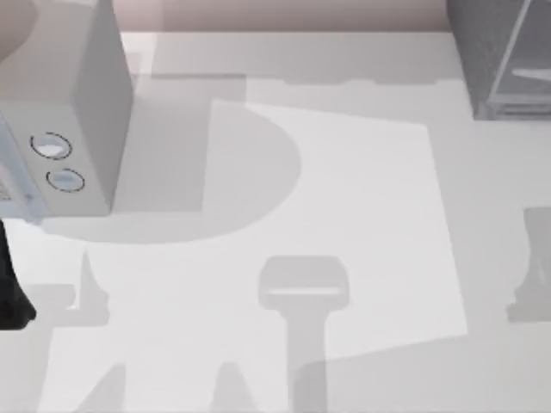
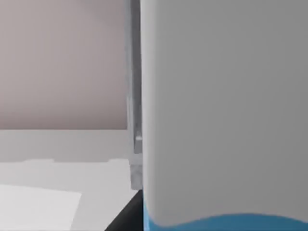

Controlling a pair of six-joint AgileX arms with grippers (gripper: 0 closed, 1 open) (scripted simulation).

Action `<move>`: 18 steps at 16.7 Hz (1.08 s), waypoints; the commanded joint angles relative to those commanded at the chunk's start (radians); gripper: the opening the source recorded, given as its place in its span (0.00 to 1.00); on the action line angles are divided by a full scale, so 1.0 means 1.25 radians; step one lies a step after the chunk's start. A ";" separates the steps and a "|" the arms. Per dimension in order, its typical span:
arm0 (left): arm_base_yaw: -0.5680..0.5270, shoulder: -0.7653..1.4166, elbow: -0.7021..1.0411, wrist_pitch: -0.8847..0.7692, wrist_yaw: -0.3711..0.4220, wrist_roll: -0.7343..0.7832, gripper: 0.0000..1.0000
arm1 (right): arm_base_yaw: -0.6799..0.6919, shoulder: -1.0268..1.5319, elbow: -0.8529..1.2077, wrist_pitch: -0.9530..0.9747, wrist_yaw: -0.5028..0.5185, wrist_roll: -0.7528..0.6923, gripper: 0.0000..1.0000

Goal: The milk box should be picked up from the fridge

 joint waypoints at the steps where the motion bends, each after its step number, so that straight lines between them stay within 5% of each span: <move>1: 0.000 0.000 0.000 0.000 0.000 0.000 1.00 | 0.005 -0.024 -0.011 -0.014 0.004 -0.001 0.00; 11: 0.000 0.000 0.000 0.000 0.000 0.000 1.00 | 0.012 0.007 -0.001 0.021 -0.018 0.000 0.00; 18: 0.000 0.000 0.000 0.000 0.000 0.000 1.00 | 0.029 0.416 0.123 0.330 -0.171 0.002 0.00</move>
